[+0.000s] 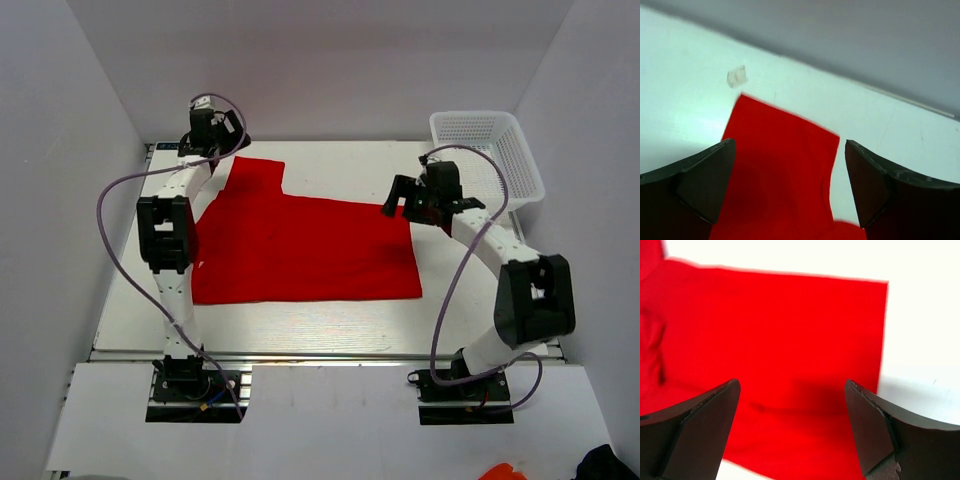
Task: Fold and stack the t-shirts
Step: Grap the side of the flattened tshirt furthest away from the robot with both arms
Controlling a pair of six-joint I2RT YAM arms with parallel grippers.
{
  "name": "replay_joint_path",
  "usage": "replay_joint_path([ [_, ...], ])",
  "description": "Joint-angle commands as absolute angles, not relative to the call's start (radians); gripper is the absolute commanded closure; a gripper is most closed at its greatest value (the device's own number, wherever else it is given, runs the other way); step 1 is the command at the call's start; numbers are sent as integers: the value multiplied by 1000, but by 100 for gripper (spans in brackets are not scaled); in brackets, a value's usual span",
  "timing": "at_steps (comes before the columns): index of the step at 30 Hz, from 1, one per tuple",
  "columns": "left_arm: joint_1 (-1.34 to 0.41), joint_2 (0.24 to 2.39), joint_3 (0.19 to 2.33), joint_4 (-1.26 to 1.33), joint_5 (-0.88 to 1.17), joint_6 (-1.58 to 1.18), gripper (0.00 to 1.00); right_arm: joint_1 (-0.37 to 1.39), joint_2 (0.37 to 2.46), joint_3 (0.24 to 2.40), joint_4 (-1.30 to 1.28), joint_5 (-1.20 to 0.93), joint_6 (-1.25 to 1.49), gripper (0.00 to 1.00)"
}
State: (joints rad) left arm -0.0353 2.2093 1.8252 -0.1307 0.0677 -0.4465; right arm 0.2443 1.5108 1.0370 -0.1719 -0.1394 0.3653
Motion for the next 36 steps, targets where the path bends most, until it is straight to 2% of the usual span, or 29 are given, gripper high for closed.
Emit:
replay_joint_path([
  [1,-32,2328,2036,-265,34,-377,0,241,1614,1179,-221,-29,373,10],
  [4,-32,2434,2161,-276,-12,-312,0,229,1687,1270,-252,-11,354,10],
  [9,-41,2508,2206,-155,-67,-236,0,216,1762,1347,-262,-5,322,10],
  [13,-52,2615,2336,-181,-101,-227,0,209,1811,1382,-281,-5,314,10],
  [17,-52,2664,2349,-181,-150,-206,0,201,1822,1393,-293,-11,295,10],
  [20,-61,2689,2324,-195,-150,-154,9,198,1828,1394,-291,-9,270,10],
  [24,-90,2701,2292,-222,-181,-75,28,196,1851,1428,-308,30,252,10],
  [28,-109,2688,2218,-203,-196,-12,33,195,1882,1456,-331,43,262,10],
  [30,-118,2688,2209,-202,-209,6,39,195,1902,1466,-333,46,268,10],
  [31,-118,2688,2209,-212,-209,6,48,195,1913,1473,-333,46,270,10],
  [33,-118,2688,2209,-221,-209,6,59,196,1930,1488,-341,51,279,10],
  [36,-118,2688,2209,-221,-199,6,86,201,1982,1532,-373,74,299,10],
])
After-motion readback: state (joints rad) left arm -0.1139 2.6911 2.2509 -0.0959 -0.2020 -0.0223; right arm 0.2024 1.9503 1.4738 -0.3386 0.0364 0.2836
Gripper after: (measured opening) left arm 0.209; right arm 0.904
